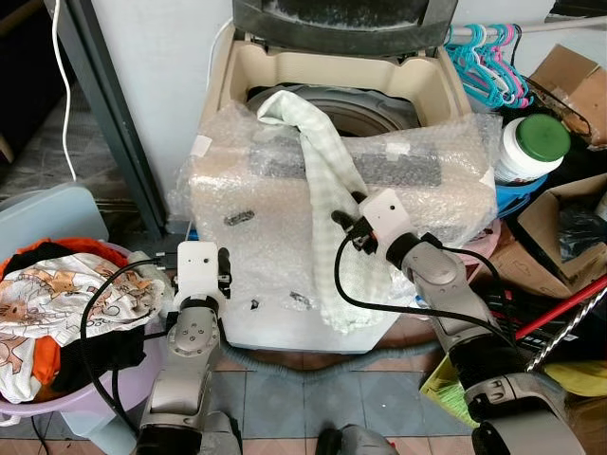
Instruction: Clothes washing
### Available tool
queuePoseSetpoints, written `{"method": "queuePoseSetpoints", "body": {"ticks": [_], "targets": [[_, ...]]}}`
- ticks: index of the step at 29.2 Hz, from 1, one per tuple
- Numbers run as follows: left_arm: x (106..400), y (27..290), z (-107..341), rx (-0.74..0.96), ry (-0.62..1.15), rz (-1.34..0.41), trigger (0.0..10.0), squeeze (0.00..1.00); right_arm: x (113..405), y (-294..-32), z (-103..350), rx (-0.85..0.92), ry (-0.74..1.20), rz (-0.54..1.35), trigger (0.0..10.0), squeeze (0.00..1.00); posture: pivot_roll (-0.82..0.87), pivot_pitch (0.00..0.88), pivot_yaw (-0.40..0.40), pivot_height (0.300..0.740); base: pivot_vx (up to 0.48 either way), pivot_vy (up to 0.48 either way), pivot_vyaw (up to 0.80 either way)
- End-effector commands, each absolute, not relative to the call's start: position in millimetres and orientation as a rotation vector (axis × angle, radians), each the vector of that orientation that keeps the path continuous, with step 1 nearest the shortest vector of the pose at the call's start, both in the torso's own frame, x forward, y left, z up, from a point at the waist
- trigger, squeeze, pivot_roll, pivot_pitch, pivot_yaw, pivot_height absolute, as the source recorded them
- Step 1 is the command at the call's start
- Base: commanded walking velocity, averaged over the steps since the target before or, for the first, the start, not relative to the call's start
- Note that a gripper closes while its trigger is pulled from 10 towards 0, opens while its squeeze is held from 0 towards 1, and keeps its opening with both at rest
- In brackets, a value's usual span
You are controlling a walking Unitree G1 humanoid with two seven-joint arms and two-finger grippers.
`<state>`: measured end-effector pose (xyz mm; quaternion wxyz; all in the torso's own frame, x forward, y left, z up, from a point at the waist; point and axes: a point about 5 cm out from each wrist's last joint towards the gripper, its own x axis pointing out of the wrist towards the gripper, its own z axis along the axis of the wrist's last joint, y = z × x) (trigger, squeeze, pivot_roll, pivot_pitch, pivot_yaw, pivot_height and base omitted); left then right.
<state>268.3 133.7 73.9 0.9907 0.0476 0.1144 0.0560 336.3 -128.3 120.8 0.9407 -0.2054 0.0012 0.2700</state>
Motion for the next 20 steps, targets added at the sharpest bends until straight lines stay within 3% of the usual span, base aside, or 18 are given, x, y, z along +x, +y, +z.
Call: {"method": "queuePoseSetpoints", "body": {"ticks": [1, 20], "targets": [[269, 131, 78, 0.104, 0.218, 0.111, 10.0, 0.00, 340, -136, 122, -0.430, 0.009, 0.518, 0.0, 0.00, -0.02, 0.068, -0.084, 0.740, 0.000, 0.000, 0.00], [269, 133, 79, 0.121, 0.218, 0.106, 10.0, 0.00, 354, -140, 135, -0.402, -0.019, 0.493, 0.0, 0.00, -0.01, 0.070, -0.070, 0.740, 0.000, 0.000, 0.00]]}}
